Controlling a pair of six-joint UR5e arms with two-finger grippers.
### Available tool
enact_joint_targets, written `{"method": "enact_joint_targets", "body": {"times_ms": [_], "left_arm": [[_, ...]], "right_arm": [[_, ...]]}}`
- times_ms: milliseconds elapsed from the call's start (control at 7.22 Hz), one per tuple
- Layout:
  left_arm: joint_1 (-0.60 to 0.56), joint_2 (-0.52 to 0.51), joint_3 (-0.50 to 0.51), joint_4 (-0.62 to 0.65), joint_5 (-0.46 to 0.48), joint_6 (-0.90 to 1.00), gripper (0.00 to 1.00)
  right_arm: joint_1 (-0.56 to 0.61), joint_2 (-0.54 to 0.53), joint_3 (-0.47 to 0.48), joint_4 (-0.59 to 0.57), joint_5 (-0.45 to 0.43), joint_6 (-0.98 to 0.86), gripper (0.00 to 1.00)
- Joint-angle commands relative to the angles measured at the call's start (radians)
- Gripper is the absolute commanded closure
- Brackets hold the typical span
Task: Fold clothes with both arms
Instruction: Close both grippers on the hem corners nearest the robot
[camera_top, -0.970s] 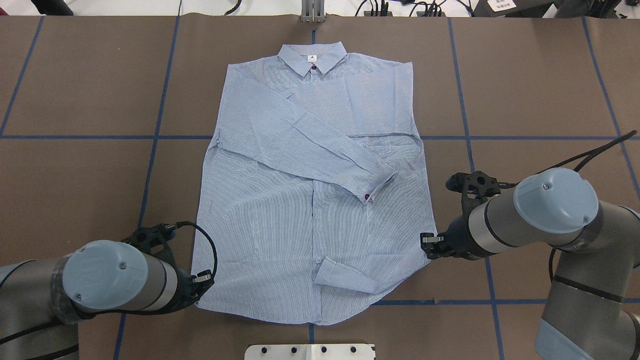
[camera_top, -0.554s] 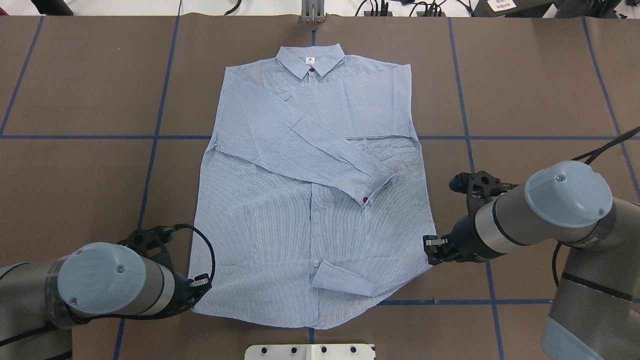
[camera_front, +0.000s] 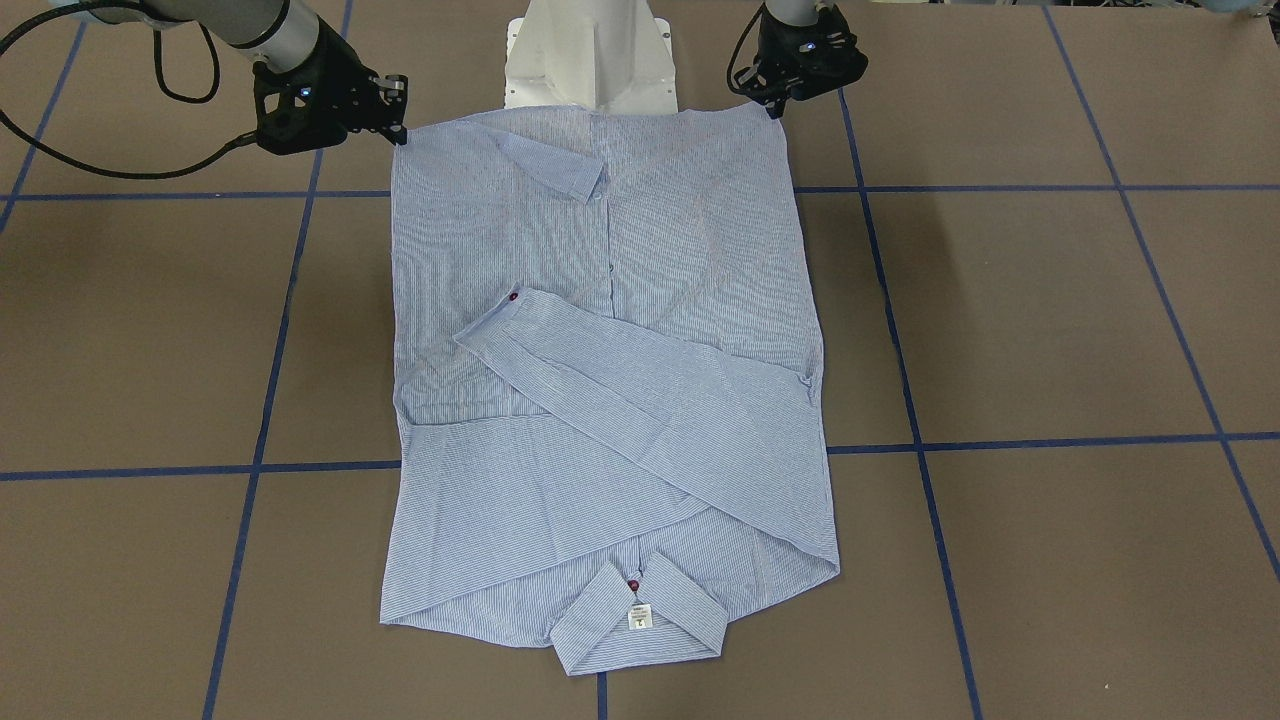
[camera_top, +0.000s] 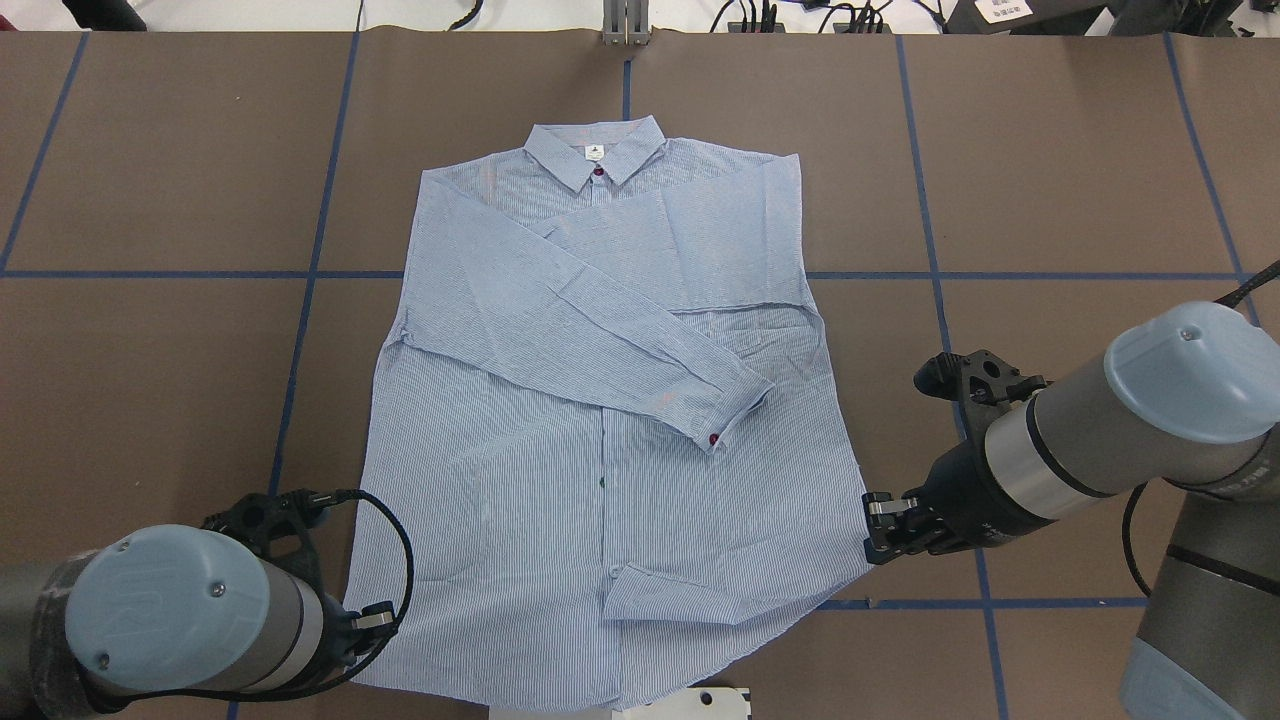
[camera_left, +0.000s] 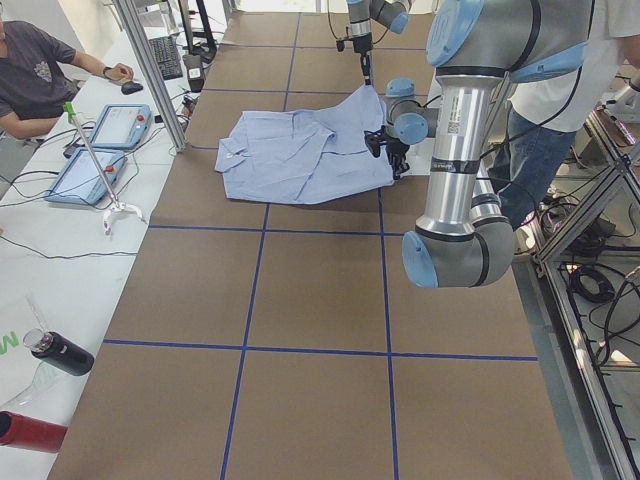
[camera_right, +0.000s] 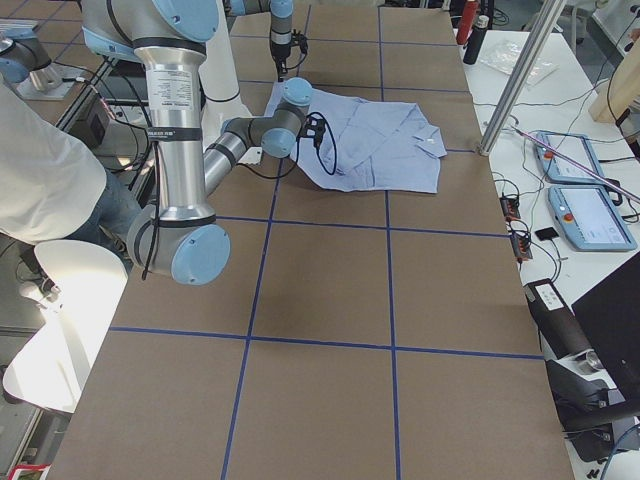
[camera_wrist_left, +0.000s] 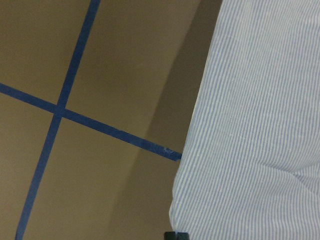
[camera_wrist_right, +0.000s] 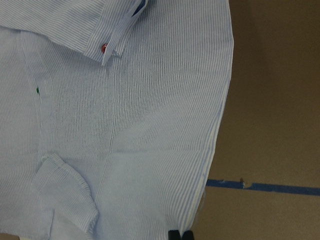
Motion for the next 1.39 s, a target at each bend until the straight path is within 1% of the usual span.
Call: {"method": "enact_joint_targets", "body": {"times_ms": [0,139,277,416,693,970,1109,1247], "left_arm": [[0.076,-0.025,-0.015,0.076,-0.006,0.009,1.00],[0.092,-0.045,-0.024,0.081,-0.006,0.009,1.00],[0.113,-0.051,-0.051,0.093,-0.006,0.009,1.00],[0.116,-0.054,-0.089,0.125,-0.006,0.009,1.00],[0.116,-0.062,-0.102,0.127,-0.006,0.009,1.00],[0.098,-0.085,-0.091,0.125,-0.007,0.018,1.00],[0.063,-0.106,-0.082,0.124,-0.006,0.044,1.00],[-0.001,-0.115,-0.065,0.121,-0.007,0.049,1.00]], "right_arm": [[0.019,-0.043,0.035,0.003,0.094,-0.002,1.00],[0.020,-0.086,0.062,0.003,0.131,-0.002,1.00],[0.016,-0.096,0.065,0.003,0.145,-0.002,1.00],[0.011,-0.099,0.068,0.003,0.145,-0.002,1.00],[0.008,-0.120,0.098,0.005,0.147,-0.002,1.00],[0.081,-0.102,0.093,0.006,0.147,-0.006,1.00],[0.106,-0.075,0.064,0.006,0.136,-0.009,1.00],[0.150,-0.035,0.027,0.006,0.136,-0.012,1.00]]}}
